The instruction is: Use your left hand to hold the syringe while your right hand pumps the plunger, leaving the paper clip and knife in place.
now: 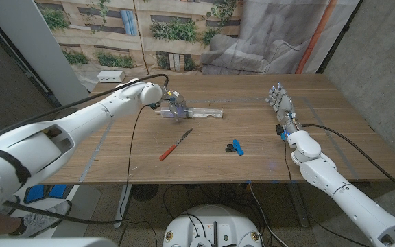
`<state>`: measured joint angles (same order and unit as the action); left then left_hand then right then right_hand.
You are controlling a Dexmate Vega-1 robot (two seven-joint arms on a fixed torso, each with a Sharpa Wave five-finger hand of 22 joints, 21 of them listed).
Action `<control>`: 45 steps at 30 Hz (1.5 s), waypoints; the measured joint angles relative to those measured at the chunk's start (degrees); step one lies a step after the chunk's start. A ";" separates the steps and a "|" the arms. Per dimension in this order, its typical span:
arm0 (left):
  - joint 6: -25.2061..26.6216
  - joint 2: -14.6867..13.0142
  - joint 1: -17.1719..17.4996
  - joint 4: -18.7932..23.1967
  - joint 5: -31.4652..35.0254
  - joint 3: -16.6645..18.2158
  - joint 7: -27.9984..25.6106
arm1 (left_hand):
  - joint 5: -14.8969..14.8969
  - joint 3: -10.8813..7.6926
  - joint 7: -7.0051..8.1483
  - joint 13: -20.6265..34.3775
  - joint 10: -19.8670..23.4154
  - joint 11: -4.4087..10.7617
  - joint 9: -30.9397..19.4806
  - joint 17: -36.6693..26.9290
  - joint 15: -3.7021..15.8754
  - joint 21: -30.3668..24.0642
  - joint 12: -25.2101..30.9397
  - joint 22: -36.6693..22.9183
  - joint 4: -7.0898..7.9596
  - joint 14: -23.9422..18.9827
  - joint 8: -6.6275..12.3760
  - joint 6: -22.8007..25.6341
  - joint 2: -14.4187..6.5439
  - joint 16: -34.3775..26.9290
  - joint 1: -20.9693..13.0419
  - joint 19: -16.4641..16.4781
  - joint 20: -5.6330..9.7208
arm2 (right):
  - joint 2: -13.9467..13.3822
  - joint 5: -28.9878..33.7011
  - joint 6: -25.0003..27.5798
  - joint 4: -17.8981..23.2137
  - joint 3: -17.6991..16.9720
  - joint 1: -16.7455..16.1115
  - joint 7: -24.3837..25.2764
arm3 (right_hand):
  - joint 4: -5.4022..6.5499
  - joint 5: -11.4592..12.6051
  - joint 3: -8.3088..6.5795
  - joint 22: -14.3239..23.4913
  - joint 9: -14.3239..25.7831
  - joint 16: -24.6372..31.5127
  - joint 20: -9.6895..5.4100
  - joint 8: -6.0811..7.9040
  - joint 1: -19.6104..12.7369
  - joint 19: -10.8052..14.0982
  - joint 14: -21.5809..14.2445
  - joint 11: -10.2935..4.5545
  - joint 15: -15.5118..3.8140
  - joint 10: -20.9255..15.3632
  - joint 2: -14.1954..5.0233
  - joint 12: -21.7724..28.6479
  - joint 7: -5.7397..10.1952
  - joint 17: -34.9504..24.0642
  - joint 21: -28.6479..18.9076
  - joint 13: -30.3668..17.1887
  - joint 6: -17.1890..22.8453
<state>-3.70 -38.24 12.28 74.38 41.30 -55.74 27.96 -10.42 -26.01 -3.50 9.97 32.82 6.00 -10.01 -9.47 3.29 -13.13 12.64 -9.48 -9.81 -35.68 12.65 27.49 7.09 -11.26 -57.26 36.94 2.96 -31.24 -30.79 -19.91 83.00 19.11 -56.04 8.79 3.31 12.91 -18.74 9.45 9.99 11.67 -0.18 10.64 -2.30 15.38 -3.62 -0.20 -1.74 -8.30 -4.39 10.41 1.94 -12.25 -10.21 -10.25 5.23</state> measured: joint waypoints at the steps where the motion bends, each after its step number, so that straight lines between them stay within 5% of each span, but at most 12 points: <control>1: 0.00 0.01 0.01 -0.01 0.00 0.00 0.00 | 0.00 0.12 -0.01 0.01 0.39 -0.01 0.00 -0.02 0.02 -0.03 -0.15 0.00 -0.01 -0.41 -0.19 0.40 -0.29 0.00 -0.31 1.05 -0.05 | 0.00 0.00 -0.02 0.00 0.00 0.00 0.00 | 0.00 0.00 0.00 0.00 0.00 0.00 0.00 0.00 0.00 0.00 0.00 0.00 0.00 0.00 0.00 0.00 -0.02 0.00 0.00 0.00 0.02; 12: 0.63 0.32 0.98 -0.20 -0.97 0.03 -1.16 | 0.00 1.48 0.18 0.21 3.99 -1.13 -0.28 -0.02 0.49 -1.30 -0.55 0.01 -0.08 -3.75 0.09 7.52 -3.00 0.00 -4.41 9.37 0.02 | -0.20 -0.08 -0.11 0.45 -0.39 -0.84 0.35 | 0.00 0.00 0.00 0.00 0.00 0.00 0.01 0.00 0.00 -0.01 0.00 0.00 0.00 0.00 0.00 0.00 -0.32 -0.01 0.00 0.00 0.31; 21: 1.09 0.02 2.47 0.88 -1.49 0.37 -2.83 | -0.18 2.29 1.34 0.46 9.52 -1.05 -0.49 0.08 1.69 -1.45 0.79 -0.05 0.07 -10.11 0.66 14.45 -4.34 -0.66 -6.64 13.75 3.19 | -0.41 -0.10 -0.11 1.02 -0.64 -1.42 0.71 | 0.17 0.00 -0.16 0.00 0.00 0.00 0.36 0.00 0.00 -0.05 -0.11 -0.32 0.11 -0.32 0.00 0.00 -0.32 -0.01 0.00 0.00 0.31; 31: 2.33 -1.14 4.03 3.41 -0.87 1.02 -4.39 | -0.18 1.51 3.68 0.40 15.45 0.76 -0.51 0.14 2.93 -1.40 0.86 -0.34 0.17 -13.47 0.92 17.39 -5.29 0.06 -6.13 14.86 2.86 | -0.54 -0.05 -0.19 1.66 -0.78 -2.05 1.08 | 0.17 0.00 -0.16 0.00 -0.01 0.00 0.41 0.00 0.00 0.01 -0.11 -0.32 0.11 -0.32 0.00 0.00 -0.32 -0.02 0.00 0.00 0.30; 45: 6.58 -3.57 7.14 9.95 0.96 3.35 -4.92 | -0.11 1.04 3.80 0.40 17.34 0.66 -0.36 0.13 3.29 -1.38 0.32 -0.19 -0.30 -14.71 0.68 17.90 -5.43 0.67 -5.99 15.89 2.26 | -1.03 0.66 0.15 3.06 -0.87 -2.28 1.48 | 0.17 0.00 -0.16 0.00 -0.01 0.00 0.41 0.00 0.00 0.00 -0.10 -0.32 0.11 -0.31 0.00 0.00 -0.32 -0.02 0.00 0.00 0.30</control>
<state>2.88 -41.80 19.42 84.33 42.26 -52.40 23.04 -10.52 -24.97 0.31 10.37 50.16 6.67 -10.37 -9.34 6.58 -14.51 12.96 -9.67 -10.10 -50.39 13.33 45.39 1.66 -10.59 -63.25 52.83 5.22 -32.27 -30.14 -19.77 86.06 18.24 -58.32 10.27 3.48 12.91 -18.90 9.45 9.99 11.67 0.22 10.64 -2.30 15.38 -3.72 -0.52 -1.63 -8.61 -4.39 10.41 1.62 -12.27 -10.21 -10.25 5.53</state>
